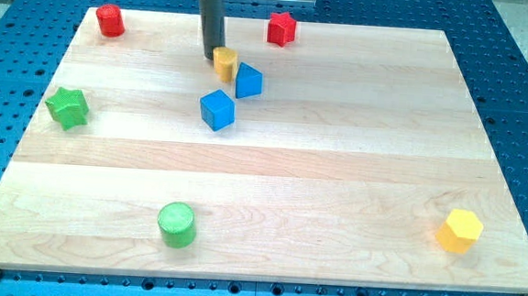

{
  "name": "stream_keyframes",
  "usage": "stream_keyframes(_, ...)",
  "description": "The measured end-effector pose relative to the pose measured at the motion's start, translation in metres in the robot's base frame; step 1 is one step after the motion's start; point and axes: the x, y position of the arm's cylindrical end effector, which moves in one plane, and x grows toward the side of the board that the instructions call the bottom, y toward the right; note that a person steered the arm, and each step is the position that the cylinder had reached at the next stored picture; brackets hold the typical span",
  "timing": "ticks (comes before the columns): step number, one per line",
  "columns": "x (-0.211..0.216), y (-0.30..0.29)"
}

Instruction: Push the green star diagonal to the green circle

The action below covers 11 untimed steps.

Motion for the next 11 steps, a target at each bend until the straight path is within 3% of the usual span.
stream_keyframes(1, -0.011, -0.010)
stream_keyframes(2, 0.046, 0.006)
stream_keyframes(3, 0.096, -0.063)
stream_keyframes(4, 0.189, -0.098)
stream_keyframes(5, 0.191, -0.195)
stream_keyframes(6, 0.185, -0.238)
stream_keyframes(7, 0.121, -0.226)
stream_keyframes(8, 0.089, -0.144)
stream_keyframes(9, 0.124, -0.146)
stream_keyframes(10, 0.144, -0.187)
stream_keyframes(11, 0.176, -0.181)
